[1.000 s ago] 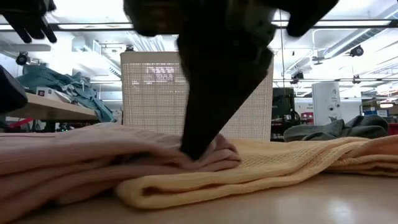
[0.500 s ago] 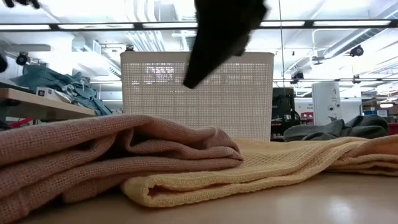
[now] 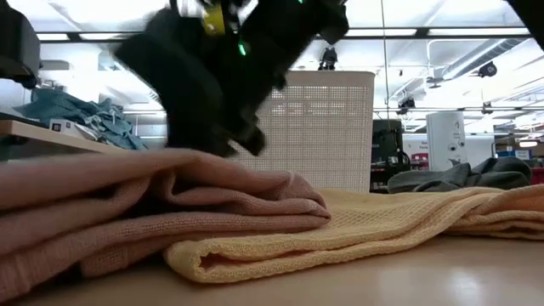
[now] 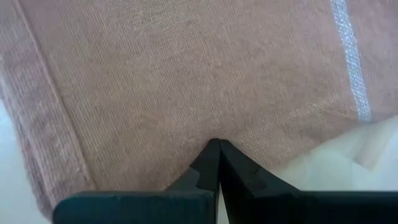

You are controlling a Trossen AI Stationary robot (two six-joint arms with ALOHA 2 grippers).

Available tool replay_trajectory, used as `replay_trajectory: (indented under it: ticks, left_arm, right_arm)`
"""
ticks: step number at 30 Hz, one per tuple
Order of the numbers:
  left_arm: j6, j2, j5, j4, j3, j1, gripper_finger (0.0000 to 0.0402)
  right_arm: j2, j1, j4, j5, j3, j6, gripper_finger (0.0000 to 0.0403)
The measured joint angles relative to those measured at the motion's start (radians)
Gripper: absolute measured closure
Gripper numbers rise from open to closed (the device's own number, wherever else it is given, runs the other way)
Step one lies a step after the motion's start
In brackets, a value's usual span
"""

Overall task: Fold towel
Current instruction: Fold the brown squared towel

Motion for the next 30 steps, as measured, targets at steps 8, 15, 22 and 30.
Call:
replay_trajectory:
  ticks: [8,15,22,30]
  left_arm:
    - [-0.043,-0.028,0.023,-0.041,-0.002,-0.040,0.0402]
    - [-0.118,-0.059,-0.004,-0.060,0.005,-0.089,0.0402]
    - [-0.089,-0.060,-0.227,0.033,0.005,-0.102,0.0401]
    - [0.127,-0.017,-0.260,0.071,-0.019,0.010,0.0402]
  right_arm:
    - [-0.051,-0.004,-0.078,0.056,0.001,-0.012,0.0403]
    - [-0.126,0.009,-0.267,-0.031,-0.037,-0.037,0.0403]
    - [-0.215,0.025,-0.200,-0.100,-0.269,0.001,0.0403]
    - [-0.284,0.058,-0.070,-0.086,-0.461,0.112,0.0403]
